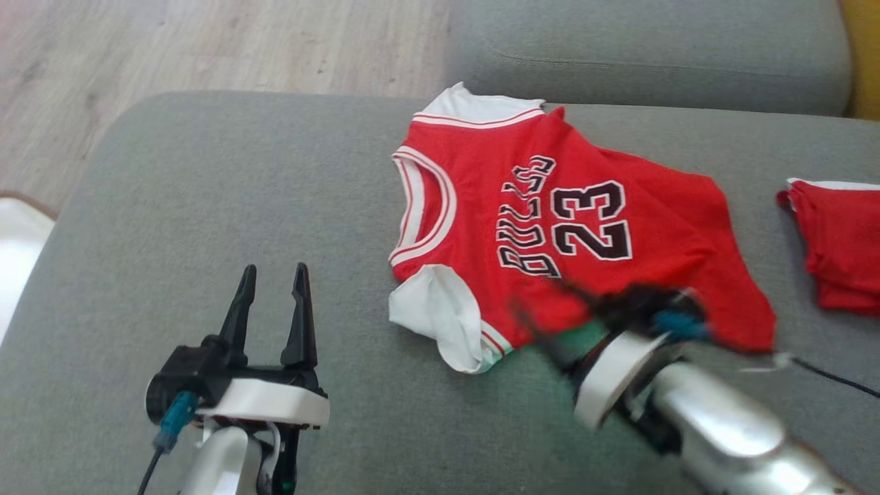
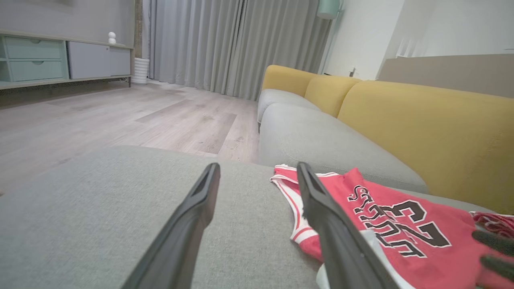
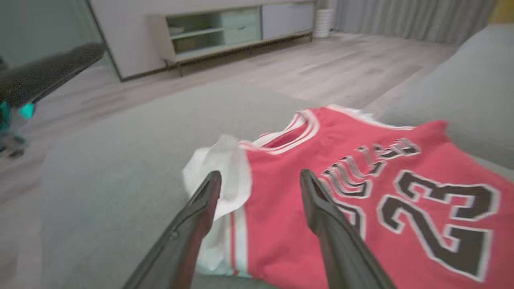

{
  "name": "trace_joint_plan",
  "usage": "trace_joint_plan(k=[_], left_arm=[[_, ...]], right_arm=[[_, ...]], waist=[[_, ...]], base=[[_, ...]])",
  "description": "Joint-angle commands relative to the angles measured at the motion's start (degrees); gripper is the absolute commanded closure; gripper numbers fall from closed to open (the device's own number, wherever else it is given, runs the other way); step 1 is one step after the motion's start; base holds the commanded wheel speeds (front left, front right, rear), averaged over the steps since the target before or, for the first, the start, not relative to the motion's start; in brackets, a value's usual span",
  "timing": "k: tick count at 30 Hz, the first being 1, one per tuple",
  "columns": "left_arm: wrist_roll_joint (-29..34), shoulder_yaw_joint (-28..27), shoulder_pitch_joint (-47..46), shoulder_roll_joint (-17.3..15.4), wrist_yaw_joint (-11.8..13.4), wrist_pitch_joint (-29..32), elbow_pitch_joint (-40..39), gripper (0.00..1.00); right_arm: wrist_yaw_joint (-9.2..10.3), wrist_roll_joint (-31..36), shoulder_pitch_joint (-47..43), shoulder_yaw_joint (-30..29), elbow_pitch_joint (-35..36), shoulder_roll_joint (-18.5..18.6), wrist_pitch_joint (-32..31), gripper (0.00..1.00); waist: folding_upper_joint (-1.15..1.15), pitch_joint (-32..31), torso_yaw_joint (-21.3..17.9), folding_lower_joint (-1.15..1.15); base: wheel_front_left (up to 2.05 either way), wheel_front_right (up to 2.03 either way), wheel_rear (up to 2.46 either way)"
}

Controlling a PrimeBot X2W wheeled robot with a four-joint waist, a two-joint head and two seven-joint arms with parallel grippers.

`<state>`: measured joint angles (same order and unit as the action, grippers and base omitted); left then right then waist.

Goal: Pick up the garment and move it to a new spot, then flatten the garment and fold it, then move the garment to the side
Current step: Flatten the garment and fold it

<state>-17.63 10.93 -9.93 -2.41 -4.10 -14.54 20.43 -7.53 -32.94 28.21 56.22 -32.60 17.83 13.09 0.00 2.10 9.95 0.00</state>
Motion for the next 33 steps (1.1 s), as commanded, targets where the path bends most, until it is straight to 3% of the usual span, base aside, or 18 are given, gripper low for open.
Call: trace_joint_plan(k=[1,8,14,24,33], left_arm=[[0.38,-2.2,-0.84,-0.47,-0.17,-0.46,-2.41,0.0],[0.53,-3.35,0.59,-0.47,-0.15,-0.46,-4.52,0.0],[0.21,-3.54,1.92,-0.47,-0.22,-0.46,-5.38,0.0],[-0.58,-2.48,2.35,-0.47,-0.2,-0.46,-6.03,0.0],[-1.78,-0.02,-0.82,-0.47,-0.3,-0.46,-4.47,0.0]], right_arm=[[0.04,0.72,-1.18,-5.03,0.81,-0.32,1.28,0.0],[0.04,11.5,-9.04,-34.42,3.4,-6.55,1.88,0.0],[0.04,21.56,-18.54,-48.48,10.04,-13.05,1.89,0.0],[0.04,25.71,-21.26,-50.25,14.27,-14.9,1.9,0.0],[0.04,23.28,-12.53,-36.42,13.21,-14.94,-4.15,0.0]], waist=[[0.0,-0.29,-0.99,0.0],[0.0,-0.35,-4.24,0.0],[0.0,-0.23,-5.7,0.0],[0.0,0.87,-5.57,0.0],[0.0,3.94,0.08,0.0]], base=[[0.0,0.0,0.0],[0.0,0.0,0.0],[0.0,0.0,0.0],[0.0,0.0,0.0],[0.0,0.0,0.0]])
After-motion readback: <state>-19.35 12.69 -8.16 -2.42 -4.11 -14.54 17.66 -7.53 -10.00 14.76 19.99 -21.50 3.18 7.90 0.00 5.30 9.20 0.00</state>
